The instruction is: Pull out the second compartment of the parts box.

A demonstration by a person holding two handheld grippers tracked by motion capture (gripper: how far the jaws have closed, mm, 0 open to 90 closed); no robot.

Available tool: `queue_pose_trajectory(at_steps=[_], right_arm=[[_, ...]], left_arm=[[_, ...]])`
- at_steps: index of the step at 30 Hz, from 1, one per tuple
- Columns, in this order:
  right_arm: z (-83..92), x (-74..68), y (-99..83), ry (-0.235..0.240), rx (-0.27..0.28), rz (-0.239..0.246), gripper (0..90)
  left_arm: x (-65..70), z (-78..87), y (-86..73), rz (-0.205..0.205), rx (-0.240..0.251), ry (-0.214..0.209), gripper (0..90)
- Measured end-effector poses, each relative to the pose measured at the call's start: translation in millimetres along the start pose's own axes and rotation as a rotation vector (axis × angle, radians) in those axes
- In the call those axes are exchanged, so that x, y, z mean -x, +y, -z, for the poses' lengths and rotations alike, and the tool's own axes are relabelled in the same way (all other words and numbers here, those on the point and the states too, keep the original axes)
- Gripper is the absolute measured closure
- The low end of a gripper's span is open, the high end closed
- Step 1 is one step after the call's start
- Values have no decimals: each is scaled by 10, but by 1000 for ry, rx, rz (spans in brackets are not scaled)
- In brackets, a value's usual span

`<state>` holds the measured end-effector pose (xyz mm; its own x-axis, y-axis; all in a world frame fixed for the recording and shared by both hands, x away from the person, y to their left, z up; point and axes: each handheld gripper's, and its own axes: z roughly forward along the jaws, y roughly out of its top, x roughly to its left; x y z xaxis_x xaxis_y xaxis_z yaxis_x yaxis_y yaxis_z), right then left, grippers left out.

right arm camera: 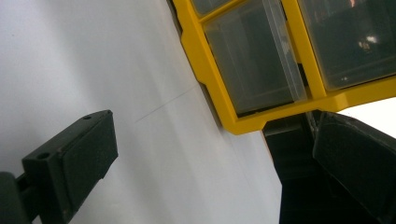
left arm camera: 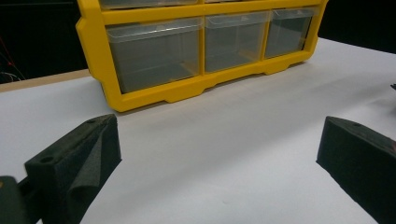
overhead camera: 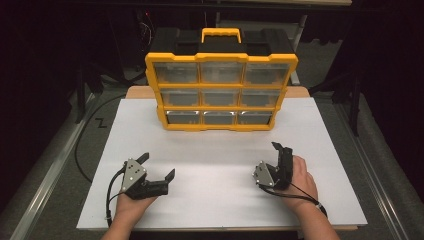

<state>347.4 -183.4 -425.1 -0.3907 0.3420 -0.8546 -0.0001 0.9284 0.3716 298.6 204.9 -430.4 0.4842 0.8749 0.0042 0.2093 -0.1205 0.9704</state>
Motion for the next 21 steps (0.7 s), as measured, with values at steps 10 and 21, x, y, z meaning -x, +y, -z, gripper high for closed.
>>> queue_pose_trajectory(at_steps=[10, 21], right_arm=[[34, -44, 61, -28, -10, 126, 11], [54, -99, 139, -41, -26, 246, 13]], left_arm=[[0, -1, -3, -2, -5, 0, 4], [1, 0, -5, -9, -10, 3, 4]])
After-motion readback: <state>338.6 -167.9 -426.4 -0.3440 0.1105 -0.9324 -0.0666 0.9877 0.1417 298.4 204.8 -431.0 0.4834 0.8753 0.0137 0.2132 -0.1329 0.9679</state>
